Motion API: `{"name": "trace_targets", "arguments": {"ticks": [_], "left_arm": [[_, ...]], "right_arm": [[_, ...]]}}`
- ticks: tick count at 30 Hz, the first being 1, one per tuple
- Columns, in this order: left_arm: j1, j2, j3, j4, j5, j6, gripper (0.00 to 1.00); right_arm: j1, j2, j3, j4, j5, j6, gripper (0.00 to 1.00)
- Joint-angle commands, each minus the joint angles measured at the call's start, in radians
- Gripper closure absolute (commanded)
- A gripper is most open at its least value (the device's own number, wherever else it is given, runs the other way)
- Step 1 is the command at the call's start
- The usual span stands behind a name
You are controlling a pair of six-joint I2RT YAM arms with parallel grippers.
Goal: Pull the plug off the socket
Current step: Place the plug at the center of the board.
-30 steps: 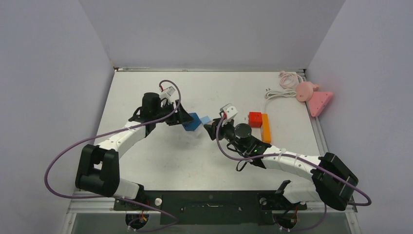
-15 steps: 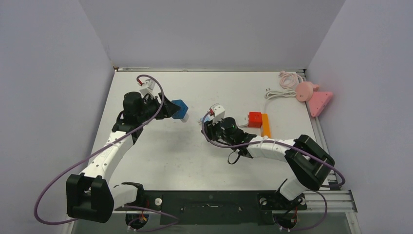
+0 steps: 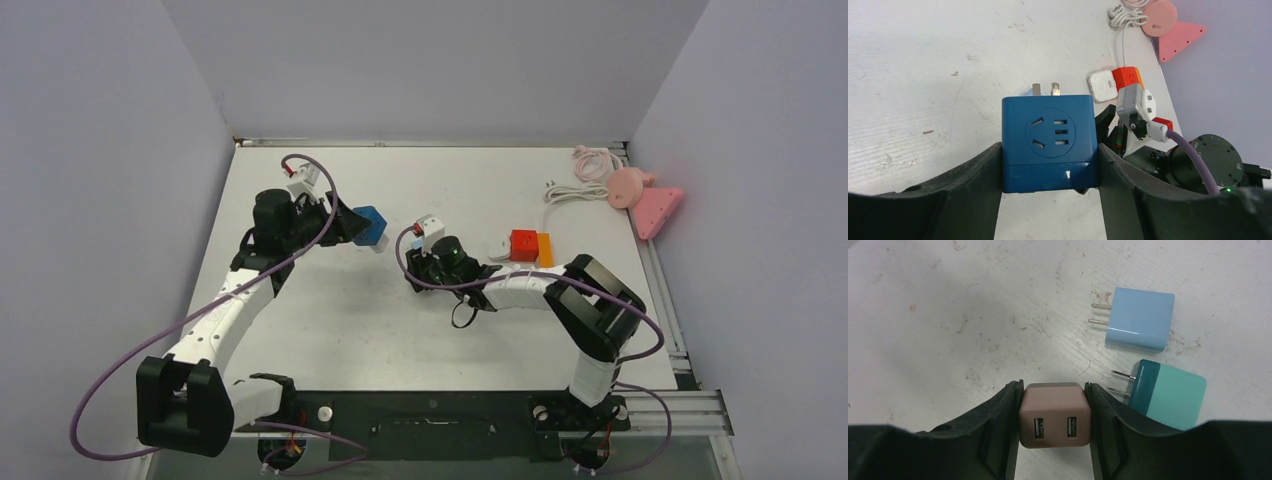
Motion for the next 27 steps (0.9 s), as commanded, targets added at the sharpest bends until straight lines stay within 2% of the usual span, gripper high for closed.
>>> {"name": "trace_targets", "arguments": {"ticks": [1, 3, 5, 9, 14, 18, 21, 27], "left_arm": [[-0.003, -0.010, 0.009, 0.062, 0.037, -0.018, 1.00], [-0.002, -0.007, 0.010, 0.066, 0.045, -0.022, 1.00], [-0.003, -0.002, 0.010, 0.071, 0.052, -0.026, 1.00], [-0.002, 0.001, 0.011, 0.074, 0.060, -0.028, 1.00], [-0.002, 0.013, 0.010, 0.099, 0.108, -0.037, 1.00], [-0.004, 0.036, -0.009, 0.201, 0.214, -0.099, 1.00], [-0.022, 0.054, -0.022, 0.322, 0.325, -0.155, 1.00], [-0.096, 0.026, -0.048, 0.466, 0.411, -0.165, 1.00]], "right_arm": [[-0.020, 0.026, 0.058, 0.030, -0.001, 0.031, 0.54], [-0.026, 0.029, 0.053, 0.040, -0.001, 0.032, 0.43], [-0.032, 0.025, 0.043, 0.051, -0.003, 0.029, 0.36], [-0.042, -0.009, 0.008, 0.086, -0.024, 0.021, 0.25], [-0.046, -0.136, -0.105, 0.211, -0.057, -0.005, 0.12], [-0.046, -0.260, -0.204, 0.323, -0.095, -0.017, 0.05], [-0.061, -0.331, -0.250, 0.380, -0.137, 0.012, 0.04], [-0.223, -0.389, -0.322, 0.644, -0.420, 0.289, 0.02]]}}
